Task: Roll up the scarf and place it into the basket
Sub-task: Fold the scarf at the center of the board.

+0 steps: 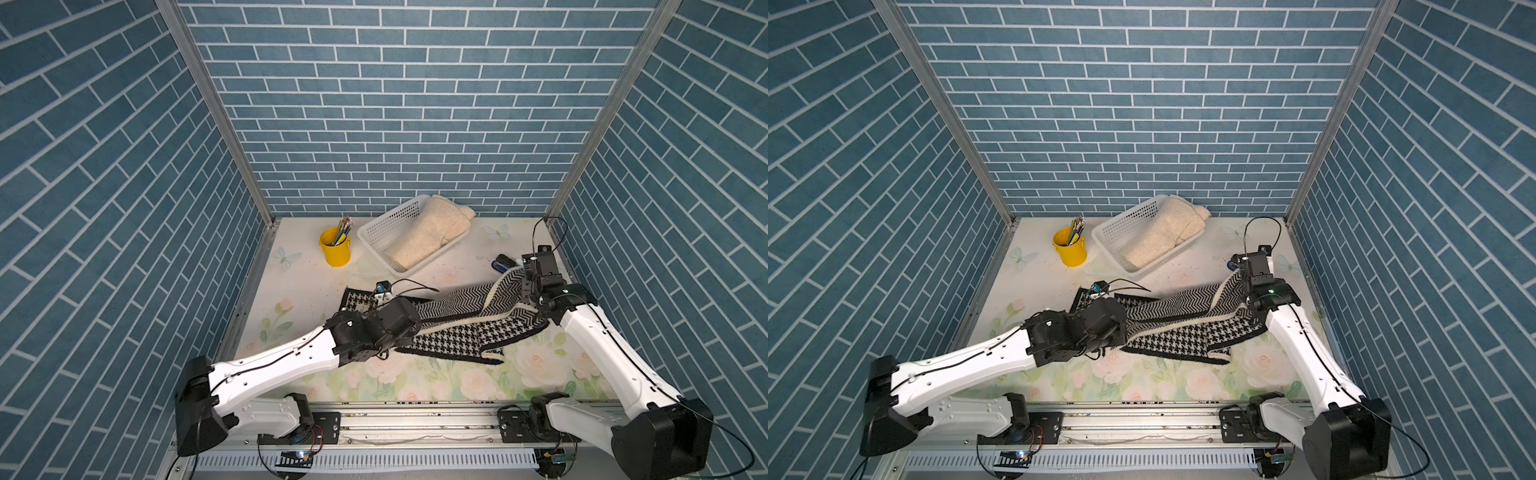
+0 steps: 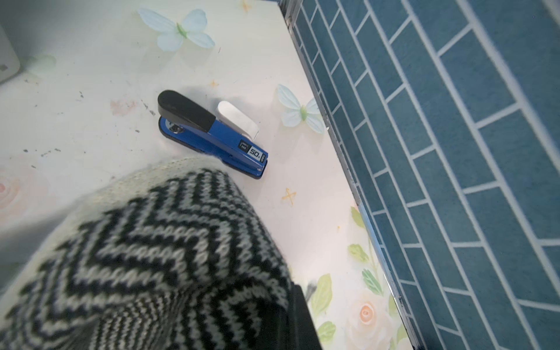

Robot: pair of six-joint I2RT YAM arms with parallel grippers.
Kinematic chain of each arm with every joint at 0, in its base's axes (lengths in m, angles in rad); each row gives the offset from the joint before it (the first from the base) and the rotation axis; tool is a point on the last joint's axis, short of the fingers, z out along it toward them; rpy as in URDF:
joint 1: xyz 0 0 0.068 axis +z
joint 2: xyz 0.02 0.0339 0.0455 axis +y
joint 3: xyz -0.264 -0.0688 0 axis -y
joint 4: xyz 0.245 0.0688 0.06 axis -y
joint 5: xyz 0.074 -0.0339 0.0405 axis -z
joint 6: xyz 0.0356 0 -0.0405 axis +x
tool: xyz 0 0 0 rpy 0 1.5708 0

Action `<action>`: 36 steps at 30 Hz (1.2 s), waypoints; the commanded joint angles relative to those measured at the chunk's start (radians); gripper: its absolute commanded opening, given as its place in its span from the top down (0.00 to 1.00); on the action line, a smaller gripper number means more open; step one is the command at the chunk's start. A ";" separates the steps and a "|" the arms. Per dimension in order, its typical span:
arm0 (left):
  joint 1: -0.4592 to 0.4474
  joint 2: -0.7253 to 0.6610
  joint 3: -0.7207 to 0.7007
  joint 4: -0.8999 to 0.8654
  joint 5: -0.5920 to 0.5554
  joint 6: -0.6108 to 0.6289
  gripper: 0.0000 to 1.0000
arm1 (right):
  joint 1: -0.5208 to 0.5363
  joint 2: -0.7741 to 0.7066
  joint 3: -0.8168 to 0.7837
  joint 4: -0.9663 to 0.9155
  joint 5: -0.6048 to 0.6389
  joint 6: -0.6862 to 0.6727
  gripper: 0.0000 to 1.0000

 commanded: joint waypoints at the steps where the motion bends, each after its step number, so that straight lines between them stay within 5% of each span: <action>1: 0.018 -0.015 -0.008 -0.031 0.008 0.011 1.00 | -0.005 -0.067 0.052 -0.020 0.069 0.019 1.00; 4: 0.130 -0.058 -0.005 -0.012 0.036 0.066 1.00 | -0.005 -0.084 0.095 -0.054 0.096 0.013 1.00; 9: 0.439 -0.108 -0.057 0.125 0.244 0.157 1.00 | -0.003 -0.072 0.154 -0.119 0.118 -0.021 1.00; 16: 0.650 -0.027 -0.091 0.249 0.464 0.228 1.00 | -0.003 -0.060 0.159 -0.149 0.128 -0.034 1.00; 27: 0.710 0.003 -0.068 0.251 0.622 0.245 1.00 | 0.012 -0.078 0.156 -0.183 0.079 -0.044 1.00; 36: 0.673 -0.242 -0.211 0.215 0.652 0.070 1.00 | 0.073 -0.084 0.120 -0.210 0.000 -0.049 1.00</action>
